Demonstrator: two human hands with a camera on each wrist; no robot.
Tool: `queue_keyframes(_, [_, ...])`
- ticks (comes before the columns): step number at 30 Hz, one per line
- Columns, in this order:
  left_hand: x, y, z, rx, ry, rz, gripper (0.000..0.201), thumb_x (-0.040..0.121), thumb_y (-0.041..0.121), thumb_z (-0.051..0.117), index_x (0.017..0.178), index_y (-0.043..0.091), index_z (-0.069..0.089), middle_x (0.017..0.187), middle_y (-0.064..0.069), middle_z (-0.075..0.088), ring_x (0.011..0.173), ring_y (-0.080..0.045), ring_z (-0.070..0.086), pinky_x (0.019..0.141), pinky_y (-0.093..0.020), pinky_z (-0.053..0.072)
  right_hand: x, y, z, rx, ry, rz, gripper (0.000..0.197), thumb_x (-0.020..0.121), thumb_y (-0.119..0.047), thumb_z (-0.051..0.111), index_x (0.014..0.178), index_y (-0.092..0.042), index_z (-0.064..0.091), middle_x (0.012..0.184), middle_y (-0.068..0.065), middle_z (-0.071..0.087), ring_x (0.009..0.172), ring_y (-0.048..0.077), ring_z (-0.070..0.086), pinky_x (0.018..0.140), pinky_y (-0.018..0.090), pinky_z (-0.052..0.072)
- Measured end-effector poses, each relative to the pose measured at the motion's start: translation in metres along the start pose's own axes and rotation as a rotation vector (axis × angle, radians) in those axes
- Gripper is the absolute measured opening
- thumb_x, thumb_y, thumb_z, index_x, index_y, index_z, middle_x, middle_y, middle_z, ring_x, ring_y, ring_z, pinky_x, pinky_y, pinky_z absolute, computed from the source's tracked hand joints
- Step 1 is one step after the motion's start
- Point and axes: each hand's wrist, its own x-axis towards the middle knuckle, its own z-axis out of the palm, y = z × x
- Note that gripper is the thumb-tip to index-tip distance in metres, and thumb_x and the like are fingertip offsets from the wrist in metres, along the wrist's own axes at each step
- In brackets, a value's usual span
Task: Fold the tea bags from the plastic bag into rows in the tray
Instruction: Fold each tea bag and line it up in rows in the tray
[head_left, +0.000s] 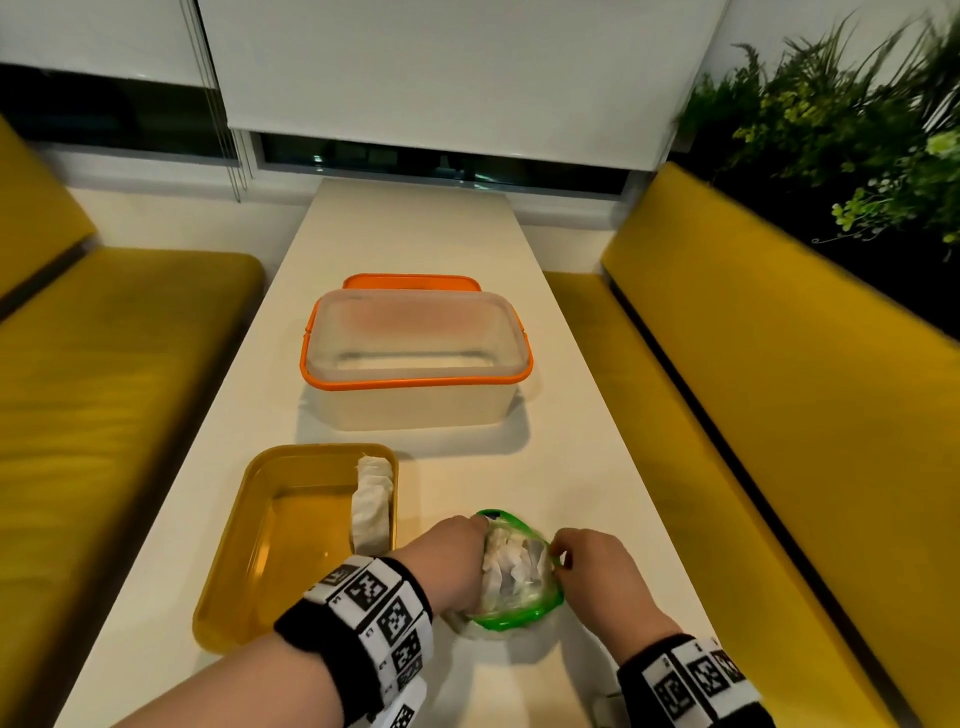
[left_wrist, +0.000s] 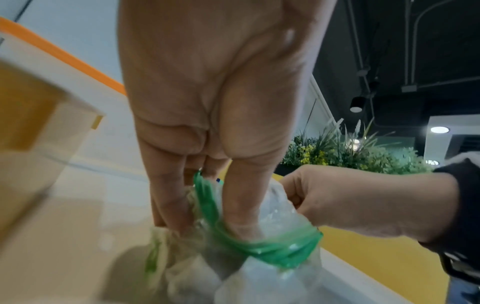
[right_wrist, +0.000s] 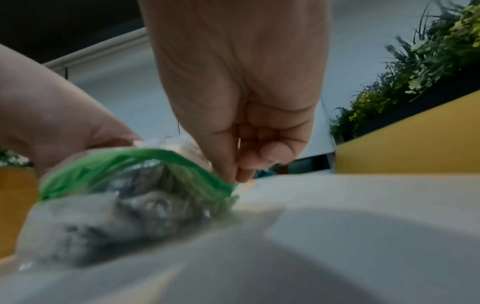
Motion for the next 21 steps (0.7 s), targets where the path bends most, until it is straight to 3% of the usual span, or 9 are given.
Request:
queue_keyframes(2, [0.000, -0.001, 0.003, -0.018, 0.007, 0.004, 0.062, 0.076, 0.018, 0.070, 0.130, 0.008, 0.041, 0.120, -0.012, 0.057, 0.109, -0.029, 0.057, 0.087, -0.031, 0.047, 0.000, -0.003, 0.003, -0.042, -0.024, -0.010, 0.017, 0.087, -0.013, 0.048, 0.073, -0.021, 0.054, 0.072, -0.002, 0.055, 0.075, 0.022, 0.053, 0.062, 0.025, 0.035])
queue_keyframes(4, [-0.003, -0.002, 0.004, -0.045, 0.022, 0.013, 0.062, 0.074, 0.018, 0.072, 0.129, 0.009, 0.043, 0.122, -0.012, 0.057, 0.109, -0.029, 0.057, 0.088, -0.032, 0.047, 0.001, -0.004, 0.004, -0.052, -0.049, -0.027, 0.023, 0.087, -0.012, 0.047, 0.066, -0.021, 0.044, 0.065, -0.005, 0.046, 0.075, 0.023, 0.052, 0.061, 0.026, 0.033])
queue_keyframes(7, [-0.009, -0.005, 0.005, -0.082, 0.067, 0.022, 0.064, 0.074, 0.019, 0.073, 0.130, 0.009, 0.043, 0.122, -0.012, 0.057, 0.109, -0.029, 0.056, 0.087, -0.030, 0.046, -0.003, -0.004, -0.006, 0.006, -0.008, -0.063, 0.010, 0.089, -0.018, 0.051, 0.091, -0.021, 0.060, 0.088, -0.001, 0.058, 0.085, 0.020, 0.059, 0.068, 0.025, 0.040])
queue_keyframes(10, [-0.013, -0.007, 0.004, -0.127, 0.097, 0.026, 0.061, 0.074, 0.017, 0.073, 0.127, 0.009, 0.044, 0.119, -0.013, 0.056, 0.106, -0.029, 0.056, 0.078, -0.028, 0.043, -0.013, 0.001, -0.022, 0.111, 0.045, -0.215, 0.044, 0.086, -0.019, 0.059, 0.128, -0.028, 0.052, 0.123, -0.008, 0.051, 0.107, 0.012, 0.055, 0.090, 0.020, 0.042])
queue_keyframes(13, [-0.017, -0.005, 0.000, -0.164, 0.109, 0.030, 0.058, 0.073, 0.016, 0.073, 0.124, 0.008, 0.046, 0.118, -0.013, 0.055, 0.105, -0.029, 0.056, 0.076, -0.026, 0.043, -0.015, 0.001, -0.031, -0.056, -0.024, -0.415, 0.062, 0.079, -0.016, 0.065, 0.136, -0.034, 0.046, 0.137, -0.014, 0.044, 0.123, 0.011, 0.043, 0.103, 0.021, 0.034])
queue_keyframes(16, [-0.020, -0.003, -0.003, -0.200, 0.112, 0.027, 0.066, 0.072, 0.019, 0.075, 0.130, 0.012, 0.044, 0.122, -0.012, 0.052, 0.109, -0.028, 0.055, 0.086, -0.029, 0.047, -0.009, -0.002, -0.031, -0.273, -0.026, -0.476, 0.042, 0.084, -0.024, 0.063, 0.123, -0.035, 0.056, 0.129, -0.014, 0.051, 0.115, 0.015, 0.046, 0.094, 0.029, 0.039])
queue_keyframes(21, [-0.027, -0.004, -0.003, -0.251, 0.128, 0.020, 0.075, 0.070, 0.024, 0.078, 0.135, 0.018, 0.042, 0.128, -0.007, 0.048, 0.114, -0.025, 0.051, 0.094, -0.031, 0.047, -0.012, 0.003, -0.033, -0.201, 0.044, -0.481, 0.011, 0.078, -0.024, 0.069, 0.088, -0.028, 0.066, 0.100, -0.013, 0.064, 0.092, 0.017, 0.054, 0.074, 0.031, 0.041])
